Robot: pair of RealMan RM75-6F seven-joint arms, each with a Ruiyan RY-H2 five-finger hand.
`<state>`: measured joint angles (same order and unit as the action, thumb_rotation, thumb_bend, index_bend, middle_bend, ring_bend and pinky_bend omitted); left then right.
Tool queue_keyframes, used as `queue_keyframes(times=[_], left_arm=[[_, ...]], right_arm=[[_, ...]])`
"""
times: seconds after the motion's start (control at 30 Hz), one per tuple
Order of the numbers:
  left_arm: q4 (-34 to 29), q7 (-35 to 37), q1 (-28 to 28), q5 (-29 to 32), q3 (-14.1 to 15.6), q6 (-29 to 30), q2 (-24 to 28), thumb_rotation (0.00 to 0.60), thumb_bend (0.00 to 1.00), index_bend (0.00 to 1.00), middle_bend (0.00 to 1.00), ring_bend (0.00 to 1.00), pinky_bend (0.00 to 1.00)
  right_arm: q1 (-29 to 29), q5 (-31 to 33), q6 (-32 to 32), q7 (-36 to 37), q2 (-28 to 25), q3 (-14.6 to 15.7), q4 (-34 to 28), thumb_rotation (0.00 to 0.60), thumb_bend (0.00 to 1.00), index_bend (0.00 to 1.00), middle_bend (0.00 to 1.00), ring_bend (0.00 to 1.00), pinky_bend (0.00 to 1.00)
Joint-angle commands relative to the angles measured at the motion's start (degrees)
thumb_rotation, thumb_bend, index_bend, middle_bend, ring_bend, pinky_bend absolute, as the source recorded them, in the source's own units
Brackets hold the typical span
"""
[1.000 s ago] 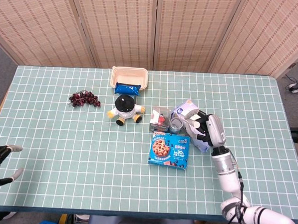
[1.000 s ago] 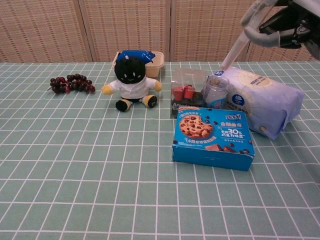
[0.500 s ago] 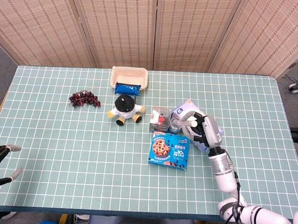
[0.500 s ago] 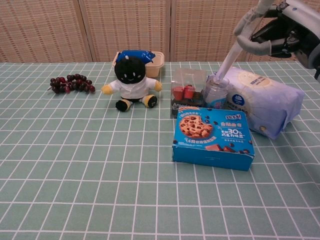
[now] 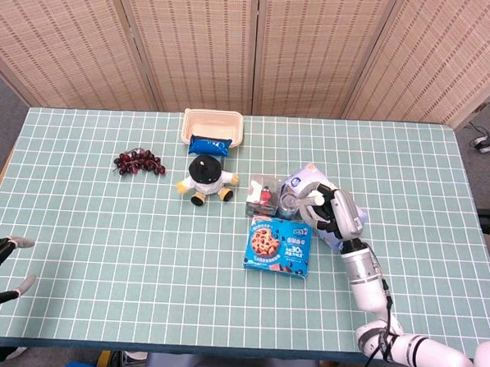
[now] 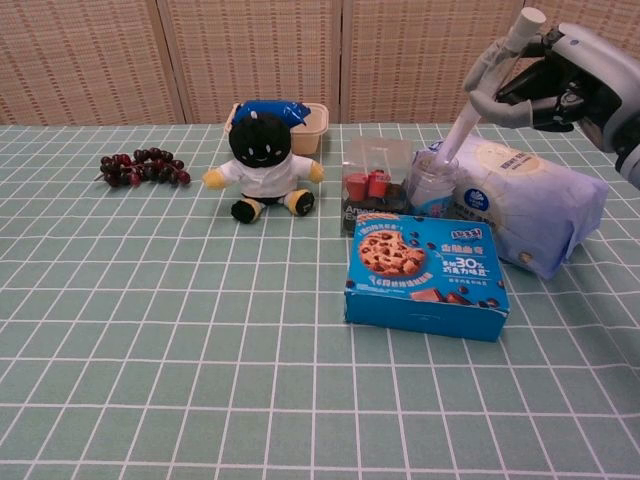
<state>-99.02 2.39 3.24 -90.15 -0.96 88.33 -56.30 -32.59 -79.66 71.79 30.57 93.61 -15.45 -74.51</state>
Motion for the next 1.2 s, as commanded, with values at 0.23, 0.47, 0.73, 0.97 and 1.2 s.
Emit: queue_keyframes(times=[0.23, 0.47, 0.73, 0.97, 1.2], left_arm=[[0.0, 0.0, 0.0, 0.0, 0.1, -0.1, 0.0, 0.6, 0.24, 0.4, 0.35, 0.33, 0.44], [-0.1, -0.2, 0.1, -0.1, 0.1, -0.2, 0.0, 0.6, 0.24, 0.4, 0.35, 0.33, 0.44], [0.0, -0.5, 0.1, -0.2, 0.2, -0.3, 0.0, 0.6, 0.24, 0.4, 0.35, 0.33, 0.44], [-0.1, -0.5, 0.1, -0.2, 0.2, -0.3, 0.0, 0.6, 0.24, 0.4, 0.35, 0.33, 0.44], [0.1, -0.4, 0.2, -0.1, 0.2, -0.4, 0.0, 0.6, 0.24, 0.4, 0.35, 0.33, 0.44]], right_arm=[[-0.4, 2.6, -3.4, 0.0, 0.8, -0.2, 2.7, 0.6, 0.55, 0.79, 1.0, 1.0, 1.0], [-0.4, 4.4, -4.9, -1.7, 0.8, -0.8, 2.9, 0.6, 0.42, 0.67, 1.0, 1.0, 1.0], [-0.3, 5.1, -5.7, -2.9, 0.3, -1.1, 2.3, 0.6, 0.23, 0.51, 1.0, 1.0, 1.0], [-0.2, 4.3, -5.5, -2.1, 0.1, -1.0, 2.4, 0.6, 0.08, 0.38, 1.0, 1.0, 1.0], [1.5, 1.9, -2.3, -4.7, -3.3, -0.1, -0.5, 0.6, 0.04, 0.26, 1.0, 1.0, 1.0]])
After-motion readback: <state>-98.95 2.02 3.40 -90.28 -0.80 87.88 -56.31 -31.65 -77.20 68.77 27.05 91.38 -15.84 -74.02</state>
